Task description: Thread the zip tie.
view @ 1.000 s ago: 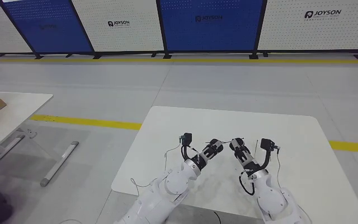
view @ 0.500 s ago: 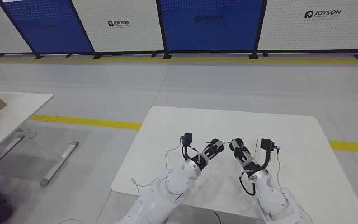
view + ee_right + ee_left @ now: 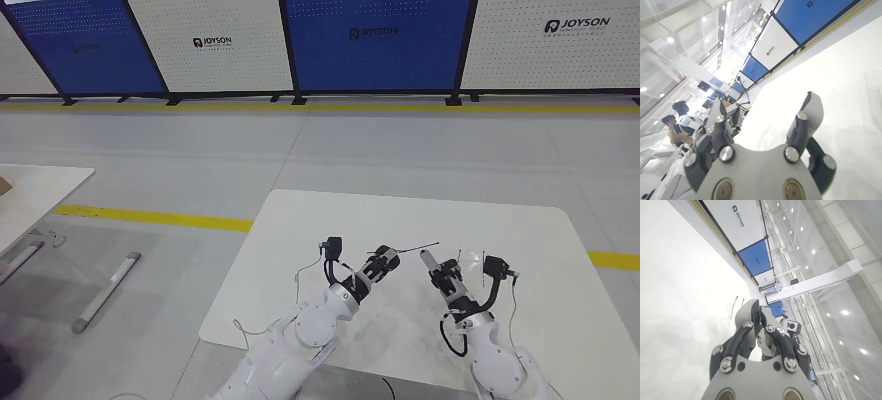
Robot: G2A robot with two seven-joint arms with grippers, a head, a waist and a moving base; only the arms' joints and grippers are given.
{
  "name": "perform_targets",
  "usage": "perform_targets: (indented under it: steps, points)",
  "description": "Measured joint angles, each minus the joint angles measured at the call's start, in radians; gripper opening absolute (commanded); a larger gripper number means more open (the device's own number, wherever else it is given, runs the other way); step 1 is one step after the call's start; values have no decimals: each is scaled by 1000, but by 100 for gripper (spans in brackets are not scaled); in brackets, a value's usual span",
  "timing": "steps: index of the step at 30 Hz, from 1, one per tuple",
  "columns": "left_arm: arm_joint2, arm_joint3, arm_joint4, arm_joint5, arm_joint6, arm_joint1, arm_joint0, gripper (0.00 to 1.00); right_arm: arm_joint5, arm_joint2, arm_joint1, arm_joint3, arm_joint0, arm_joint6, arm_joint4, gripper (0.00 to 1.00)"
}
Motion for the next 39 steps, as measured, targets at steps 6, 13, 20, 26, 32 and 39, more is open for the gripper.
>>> perform_targets:
  steps: [6,13,20,26,32,39]
  points:
    - [0,0,1,0,0,0,0,0,1,0,0,0,1,-1,-3,100]
    - [-5,-20,-64,14,-32,-1,11,0,88,-12,2,-7,12,-133,-248,100]
    - [-16,-38,-167,36,-123,1,20,0,190,-29,6,-4,26,-165,-475,100]
    - [-17,-38,-167,34,-115,1,20,0,187,-28,6,-5,25,-163,-466,100]
    - [-33,-30,-199,-17,-38,-4,21,0,97,28,16,-21,5,-110,-389,100]
    - [-21,-5,-258,-26,-61,-11,4,0,55,60,33,-23,0,-7,-475,100]
